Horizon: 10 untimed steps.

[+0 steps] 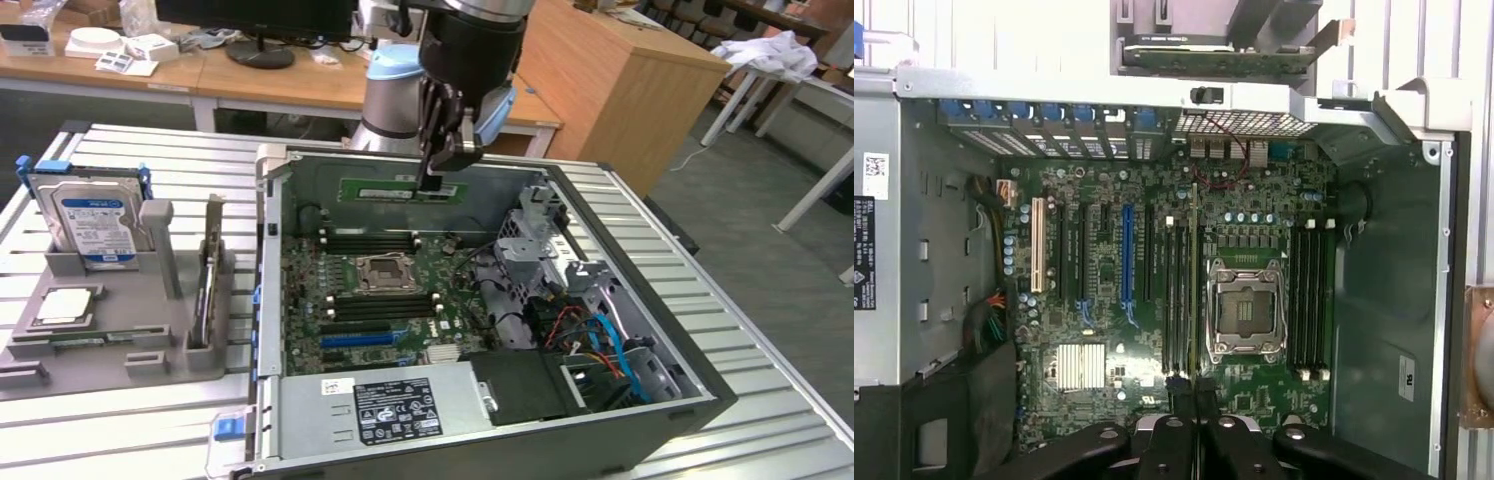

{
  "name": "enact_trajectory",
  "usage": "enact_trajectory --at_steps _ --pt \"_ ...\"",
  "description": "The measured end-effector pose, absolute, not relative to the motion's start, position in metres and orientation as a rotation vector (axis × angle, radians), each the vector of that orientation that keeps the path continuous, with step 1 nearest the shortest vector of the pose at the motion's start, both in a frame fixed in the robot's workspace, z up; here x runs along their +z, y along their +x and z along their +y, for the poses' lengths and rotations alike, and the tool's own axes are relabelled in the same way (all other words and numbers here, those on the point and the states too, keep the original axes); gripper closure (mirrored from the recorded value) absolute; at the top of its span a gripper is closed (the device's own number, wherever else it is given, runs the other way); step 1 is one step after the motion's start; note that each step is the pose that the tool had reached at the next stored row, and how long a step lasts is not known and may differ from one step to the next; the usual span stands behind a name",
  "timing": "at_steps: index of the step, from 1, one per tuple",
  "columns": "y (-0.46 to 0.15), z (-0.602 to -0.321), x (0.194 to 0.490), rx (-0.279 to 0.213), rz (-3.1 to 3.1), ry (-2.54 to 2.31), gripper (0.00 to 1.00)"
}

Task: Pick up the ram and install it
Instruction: 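Pick up the ram and move it above insertion slot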

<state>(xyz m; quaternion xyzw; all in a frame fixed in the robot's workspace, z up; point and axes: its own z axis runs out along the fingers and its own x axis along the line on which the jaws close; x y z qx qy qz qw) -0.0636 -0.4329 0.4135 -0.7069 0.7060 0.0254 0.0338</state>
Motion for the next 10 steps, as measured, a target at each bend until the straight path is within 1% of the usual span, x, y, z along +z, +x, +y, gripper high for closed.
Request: enact_trajectory --at_steps 7,10 --pt "-0.063 -0.433 0.401 0.082 2.169 -2.172 0.89" --pt "-0.063 -0.433 0.390 0.084 2.168 -2.171 0.89"
